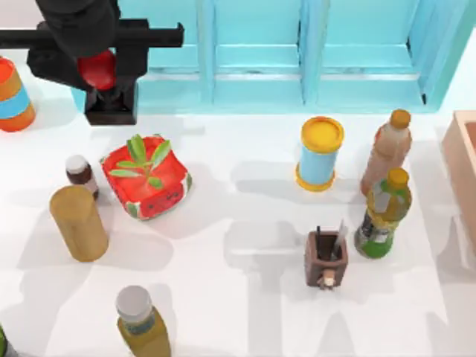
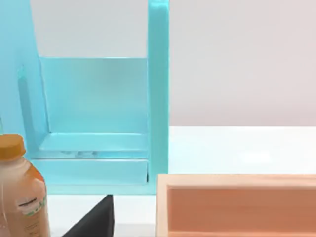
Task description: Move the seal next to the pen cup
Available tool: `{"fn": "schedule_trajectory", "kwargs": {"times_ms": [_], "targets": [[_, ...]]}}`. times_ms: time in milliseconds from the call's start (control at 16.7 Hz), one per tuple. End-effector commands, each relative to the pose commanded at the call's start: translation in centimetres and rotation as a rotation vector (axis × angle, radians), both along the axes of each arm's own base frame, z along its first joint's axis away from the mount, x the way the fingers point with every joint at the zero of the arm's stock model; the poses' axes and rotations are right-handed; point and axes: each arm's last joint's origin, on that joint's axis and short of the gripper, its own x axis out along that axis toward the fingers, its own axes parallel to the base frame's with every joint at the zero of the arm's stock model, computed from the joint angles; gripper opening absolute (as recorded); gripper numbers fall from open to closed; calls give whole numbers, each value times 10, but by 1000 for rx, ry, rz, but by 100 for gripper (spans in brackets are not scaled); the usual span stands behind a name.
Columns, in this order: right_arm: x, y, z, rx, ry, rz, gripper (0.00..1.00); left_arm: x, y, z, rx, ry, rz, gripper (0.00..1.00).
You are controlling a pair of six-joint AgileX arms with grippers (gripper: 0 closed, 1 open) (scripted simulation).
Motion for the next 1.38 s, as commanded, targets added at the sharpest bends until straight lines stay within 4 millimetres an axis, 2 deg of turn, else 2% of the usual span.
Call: {"fn": "schedule_trajectory", "kwargs": {"times_ms": [120,240,360,480,600,840,1140,1380], "targets": [[0,0,0,0,0,0,100,-14,-57,-6,-46,-15,-6,0],[0,0,0,0,0,0,100,-37,-107,-25,-67,46,-13,0],[0,0,0,0,0,0,100,-59,-142,-51,-48,145,-15,0],[0,0,0,0,0,0,100,-75,-162,-73,-13,230,-12,0],[0,0,0,0,0,0,100,-81,-168,-82,3,263,-10,0],[0,0,0,0,0,0,100,-80,-167,-81,-1,259,-8,0],[0,0,0,0,0,0,100,-81,-167,-95,2,263,-10,0],[0,0,0,0,0,0,100,-81,-168,-97,3,263,-10,0]]}}
